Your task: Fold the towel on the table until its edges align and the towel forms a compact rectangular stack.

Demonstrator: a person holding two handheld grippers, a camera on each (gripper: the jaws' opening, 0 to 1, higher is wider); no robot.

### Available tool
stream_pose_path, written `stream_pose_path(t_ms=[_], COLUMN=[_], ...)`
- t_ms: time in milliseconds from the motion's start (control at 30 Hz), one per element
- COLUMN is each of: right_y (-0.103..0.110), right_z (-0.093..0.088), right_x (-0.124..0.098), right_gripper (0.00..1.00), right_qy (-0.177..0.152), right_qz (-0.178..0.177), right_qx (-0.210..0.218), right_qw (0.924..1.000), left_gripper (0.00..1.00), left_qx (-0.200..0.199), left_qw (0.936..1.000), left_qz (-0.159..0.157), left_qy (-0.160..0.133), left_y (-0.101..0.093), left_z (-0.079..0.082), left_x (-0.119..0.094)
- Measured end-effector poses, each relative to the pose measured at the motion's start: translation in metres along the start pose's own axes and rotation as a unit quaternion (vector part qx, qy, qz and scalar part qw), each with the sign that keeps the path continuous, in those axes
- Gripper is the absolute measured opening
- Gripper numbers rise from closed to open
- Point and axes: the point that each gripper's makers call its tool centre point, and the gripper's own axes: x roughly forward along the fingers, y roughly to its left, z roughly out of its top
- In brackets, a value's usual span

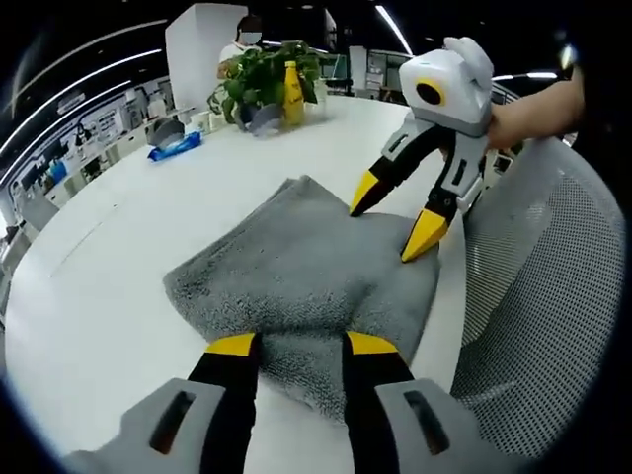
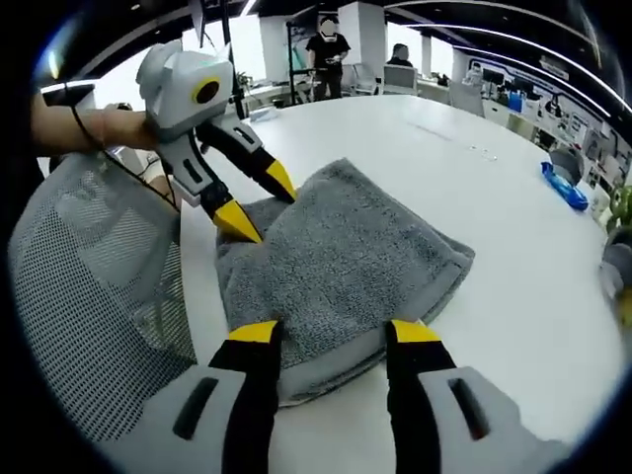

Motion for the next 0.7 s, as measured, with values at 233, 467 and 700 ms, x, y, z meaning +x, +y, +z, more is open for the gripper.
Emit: stream_pose_path(t_ms=[233,467,700], right_y=[-0.005,-0.024,-0.042], right_z=[0.001,0.008,0.015], right_x=[0.002,0.007,0.014], right_gripper=[0.40,0.40,0.40], right_qy=[0.012,0.005,0.009], right_qz=[0.001,0.004,0.006], right_qx=[-0.017,-0.012,-0.014], right_qw=[0.9998,0.9999,0.9998], left_gripper=[0.33,0.33,0.32], left_qx=[0.005,0.003,-0.005], left_qw=[1.0000,1.0000,1.0000], left_qz=[-0.006,-0.001,-0.002], left_qy=[0.002,0.003,-0.001], left_y=[0.004,0.019,0.037], left_z=[0.001,0.009,0.017], left_x=[0.004,0.013,0.023])
